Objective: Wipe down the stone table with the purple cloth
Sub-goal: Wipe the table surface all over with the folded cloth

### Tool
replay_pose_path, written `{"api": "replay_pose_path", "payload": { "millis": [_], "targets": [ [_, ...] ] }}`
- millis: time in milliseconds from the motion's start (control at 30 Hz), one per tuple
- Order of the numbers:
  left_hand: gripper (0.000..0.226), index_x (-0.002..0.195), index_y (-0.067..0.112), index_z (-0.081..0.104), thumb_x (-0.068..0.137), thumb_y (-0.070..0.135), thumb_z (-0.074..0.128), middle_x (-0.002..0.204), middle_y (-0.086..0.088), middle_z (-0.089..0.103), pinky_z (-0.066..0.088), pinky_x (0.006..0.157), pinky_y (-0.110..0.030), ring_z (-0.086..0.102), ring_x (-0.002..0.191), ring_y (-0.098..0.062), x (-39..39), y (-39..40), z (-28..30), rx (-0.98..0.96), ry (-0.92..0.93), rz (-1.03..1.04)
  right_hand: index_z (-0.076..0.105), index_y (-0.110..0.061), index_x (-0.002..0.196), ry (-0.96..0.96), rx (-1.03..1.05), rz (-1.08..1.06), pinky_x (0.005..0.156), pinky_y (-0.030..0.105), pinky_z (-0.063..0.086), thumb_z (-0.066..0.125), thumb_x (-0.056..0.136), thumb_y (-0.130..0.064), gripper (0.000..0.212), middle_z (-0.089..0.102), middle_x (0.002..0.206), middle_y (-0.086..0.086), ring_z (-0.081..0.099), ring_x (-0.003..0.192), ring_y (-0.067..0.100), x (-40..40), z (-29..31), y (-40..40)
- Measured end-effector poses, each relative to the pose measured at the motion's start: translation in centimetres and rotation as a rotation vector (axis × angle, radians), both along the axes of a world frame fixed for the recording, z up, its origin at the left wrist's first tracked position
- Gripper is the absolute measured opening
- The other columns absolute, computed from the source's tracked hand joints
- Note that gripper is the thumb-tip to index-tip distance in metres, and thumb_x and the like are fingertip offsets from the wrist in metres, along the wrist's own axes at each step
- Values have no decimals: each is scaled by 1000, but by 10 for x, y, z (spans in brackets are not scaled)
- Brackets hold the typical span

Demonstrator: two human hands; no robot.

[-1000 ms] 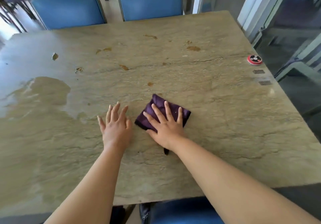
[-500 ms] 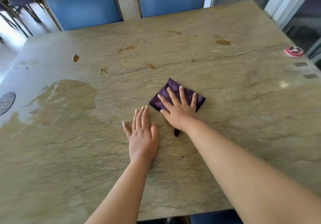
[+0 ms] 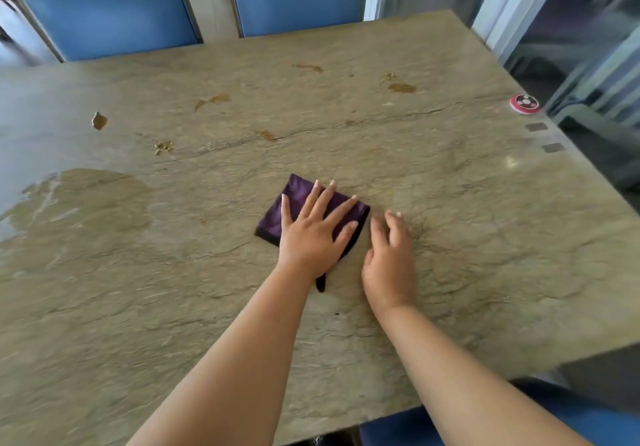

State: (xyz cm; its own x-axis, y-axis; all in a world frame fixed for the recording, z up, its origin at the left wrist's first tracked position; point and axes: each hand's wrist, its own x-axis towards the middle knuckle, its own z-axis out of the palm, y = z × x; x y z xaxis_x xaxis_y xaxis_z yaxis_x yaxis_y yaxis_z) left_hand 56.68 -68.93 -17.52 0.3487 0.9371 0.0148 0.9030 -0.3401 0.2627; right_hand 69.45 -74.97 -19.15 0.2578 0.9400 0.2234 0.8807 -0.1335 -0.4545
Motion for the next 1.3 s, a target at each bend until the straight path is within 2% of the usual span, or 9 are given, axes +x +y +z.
{"api": "replay_pose_path", "payload": {
  "millis": [267,567,700,800,867,1033,1100,1167,1300],
  "targets": [
    [58,146,53,-1,91,68,8,161,7,-14,-9,110,-68,-19,147,-24,-33,12,5,-123,137,292,51,-2,134,-161,-61,-1,114,51,20,58,82,3,52,44,141,24,33,138,38,-8,2,4],
    [55,144,59,3,93,68,20,161,17,-4,2,113,-65,-9,149,-15,-109,-107,8,-33,194,-47,45,-12,140,-212,-137,158,116,50,12,59,83,-1,59,37,149,16,25,143,32,-21,7,-14],
    [56,144,60,2,91,70,18,160,17,-9,-8,110,-68,-15,148,-15,-122,-67,8,-122,153,306,45,-12,140,-233,-125,241,115,50,14,61,81,-2,62,38,147,19,29,140,36,-49,4,-47],
    [58,145,56,-1,90,69,13,160,13,-16,-10,109,-69,-20,147,-20,-100,-65,8,-183,153,476,41,-13,142,-210,-109,334,115,51,16,47,87,-4,56,35,149,19,25,142,36,-65,4,-74],
    [59,145,56,-7,90,70,11,159,13,-21,-12,109,-67,-23,146,-22,-93,-90,10,-194,183,381,38,-14,144,-200,-123,381,117,50,13,39,92,-8,53,31,152,18,20,144,34,-63,7,-80],
    [56,145,56,-8,94,67,15,160,14,-16,-4,113,-65,-21,146,-21,-155,-171,16,-146,283,-228,37,-17,145,-181,-160,398,118,49,11,39,94,-13,51,30,153,17,19,145,32,-58,15,-79],
    [56,145,57,-4,94,68,16,160,15,-12,-4,113,-65,-17,147,-21,-184,-179,18,-148,312,-292,32,-18,147,-185,-178,394,119,48,8,40,95,-15,53,24,155,15,13,146,31,-60,15,-81],
    [55,143,60,-2,92,70,15,159,19,-11,-2,112,-67,-17,147,-18,-196,-173,17,-144,290,-174,23,-19,150,-180,-224,370,120,48,2,38,96,-17,56,13,158,13,2,147,29,-68,15,-82],
    [56,141,64,-3,89,72,17,159,20,-12,-10,110,-68,-18,147,-17,-176,-133,11,-174,160,393,22,-13,150,-101,-238,259,119,48,-3,40,96,-16,57,10,159,13,-1,147,30,-102,20,-81]
  ]
}}
